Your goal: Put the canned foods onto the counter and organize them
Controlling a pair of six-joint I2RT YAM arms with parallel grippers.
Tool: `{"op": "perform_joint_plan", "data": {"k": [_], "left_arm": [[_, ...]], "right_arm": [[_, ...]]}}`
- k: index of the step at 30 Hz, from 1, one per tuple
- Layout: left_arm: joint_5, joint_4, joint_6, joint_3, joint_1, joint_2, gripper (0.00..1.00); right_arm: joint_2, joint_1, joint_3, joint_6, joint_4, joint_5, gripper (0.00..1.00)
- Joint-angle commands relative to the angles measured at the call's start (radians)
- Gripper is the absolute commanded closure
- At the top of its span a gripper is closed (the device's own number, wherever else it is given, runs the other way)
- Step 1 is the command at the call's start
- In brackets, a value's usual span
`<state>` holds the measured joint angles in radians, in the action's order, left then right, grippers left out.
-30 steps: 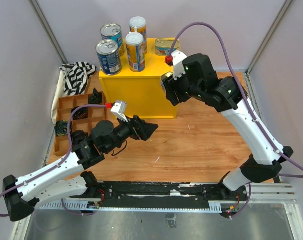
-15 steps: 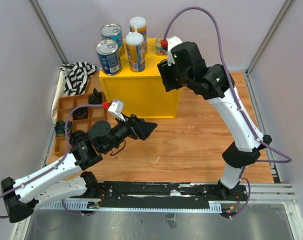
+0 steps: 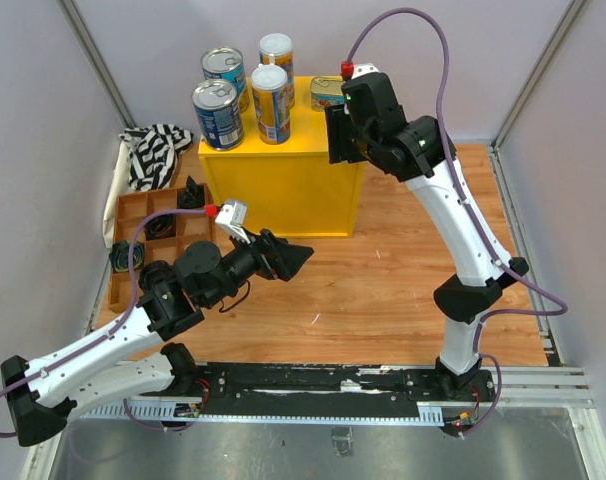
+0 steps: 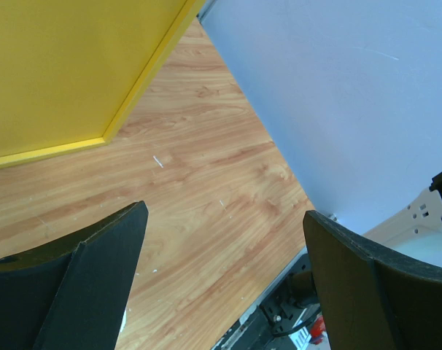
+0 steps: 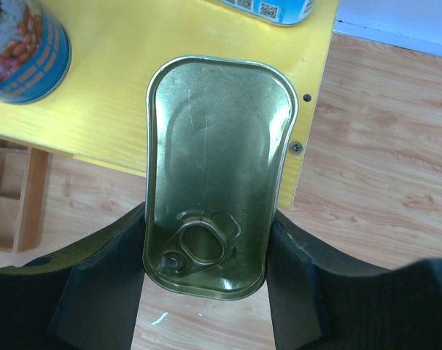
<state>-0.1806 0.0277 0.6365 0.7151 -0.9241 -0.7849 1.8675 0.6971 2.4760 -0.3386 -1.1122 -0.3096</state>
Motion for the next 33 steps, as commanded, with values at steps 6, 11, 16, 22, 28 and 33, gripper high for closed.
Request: {"op": "perform_joint_plan", "data": {"k": [6, 11, 16, 22, 28, 33], "left_arm": [[0.004, 0.010, 0.004, 0.031, 0.008, -0.006, 0.08], [0.007, 0.020, 0.006, 0.030, 0.007, -0.013, 0.08], [0.007, 0.015, 0.008, 0.031, 0.007, -0.010, 0.08], [0.006, 0.008, 0.008, 0.033, 0.007, -0.003, 0.08], [0.004, 0.002, 0.008, 0.032, 0.007, 0.005, 0.08], [0.002, 0.001, 0.008, 0.032, 0.007, 0.009, 0.08]], "right_arm": [[0.031, -0.054, 0.054, -0.062, 0.068, 0.006, 0.82], [0.038, -0.056, 0.054, -0.061, 0.080, 0.023, 0.74], [0.041, -0.056, 0.047, -0.062, 0.089, 0.051, 0.54], [0.033, -0.056, 0.028, -0.067, 0.106, 0.058, 0.42], [0.033, -0.056, 0.038, -0.069, 0.115, 0.065, 0.32], [0.025, -0.056, 0.037, -0.071, 0.121, 0.067, 0.31]]}}
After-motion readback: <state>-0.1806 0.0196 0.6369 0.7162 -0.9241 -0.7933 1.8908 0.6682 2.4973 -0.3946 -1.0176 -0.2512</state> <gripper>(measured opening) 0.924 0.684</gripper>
